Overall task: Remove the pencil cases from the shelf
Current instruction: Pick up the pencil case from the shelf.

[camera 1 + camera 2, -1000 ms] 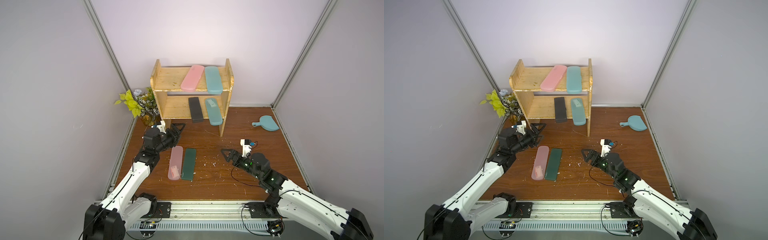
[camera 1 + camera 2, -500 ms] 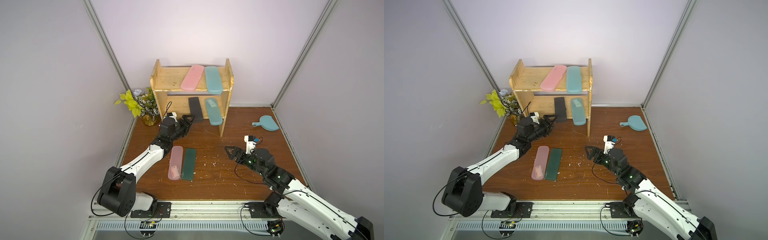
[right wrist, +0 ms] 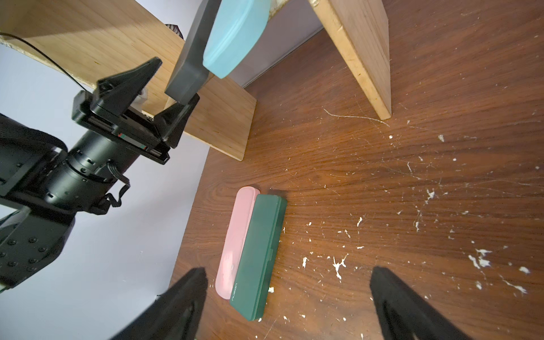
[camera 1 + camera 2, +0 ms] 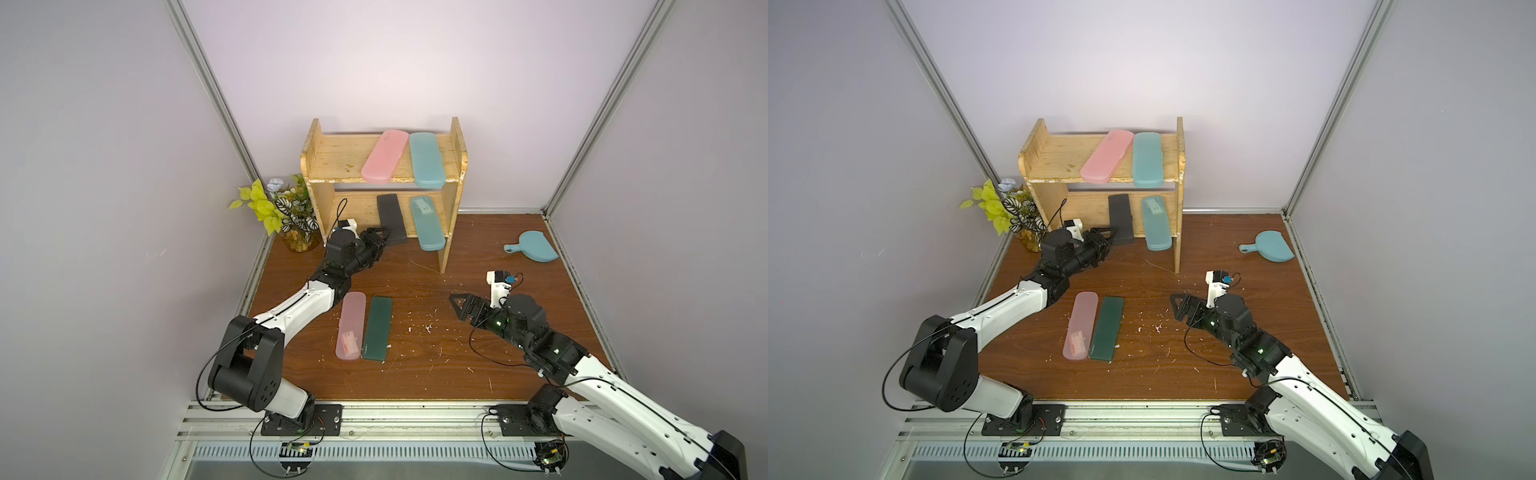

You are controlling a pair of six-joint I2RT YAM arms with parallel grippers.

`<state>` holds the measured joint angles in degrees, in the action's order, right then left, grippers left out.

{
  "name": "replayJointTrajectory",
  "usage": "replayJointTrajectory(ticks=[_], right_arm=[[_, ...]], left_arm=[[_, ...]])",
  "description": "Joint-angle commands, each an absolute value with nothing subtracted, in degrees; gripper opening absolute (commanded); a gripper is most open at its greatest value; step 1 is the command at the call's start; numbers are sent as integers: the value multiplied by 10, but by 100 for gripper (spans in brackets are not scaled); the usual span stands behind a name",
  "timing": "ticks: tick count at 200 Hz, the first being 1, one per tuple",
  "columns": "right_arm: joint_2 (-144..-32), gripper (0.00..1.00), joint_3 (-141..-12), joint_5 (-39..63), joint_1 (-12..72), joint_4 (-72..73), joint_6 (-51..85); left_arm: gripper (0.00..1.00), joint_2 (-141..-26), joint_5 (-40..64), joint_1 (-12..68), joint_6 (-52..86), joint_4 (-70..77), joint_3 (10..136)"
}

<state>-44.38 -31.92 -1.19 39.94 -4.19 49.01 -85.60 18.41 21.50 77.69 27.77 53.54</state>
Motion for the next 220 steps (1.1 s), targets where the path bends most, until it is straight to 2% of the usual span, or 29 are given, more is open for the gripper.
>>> replayJointTrajectory(ticks=[1, 32, 84, 153, 220], right_arm=[[-445, 93, -339, -13, 396, -34, 481], [-446, 93, -337, -13, 395, -31, 486], [-441, 92, -336, -18, 395, -32, 494], [-457, 91, -350, 4, 394, -11, 499], [-497, 90, -369, 71, 395, 72, 528]], left_arm=[[44, -864, 198, 220, 773, 307, 543], [41, -873, 207, 221, 773, 311, 547], [23, -876, 213, 221, 773, 319, 545], [15, -830, 218, 220, 773, 331, 512], [11, -721, 273, 220, 794, 366, 421]])
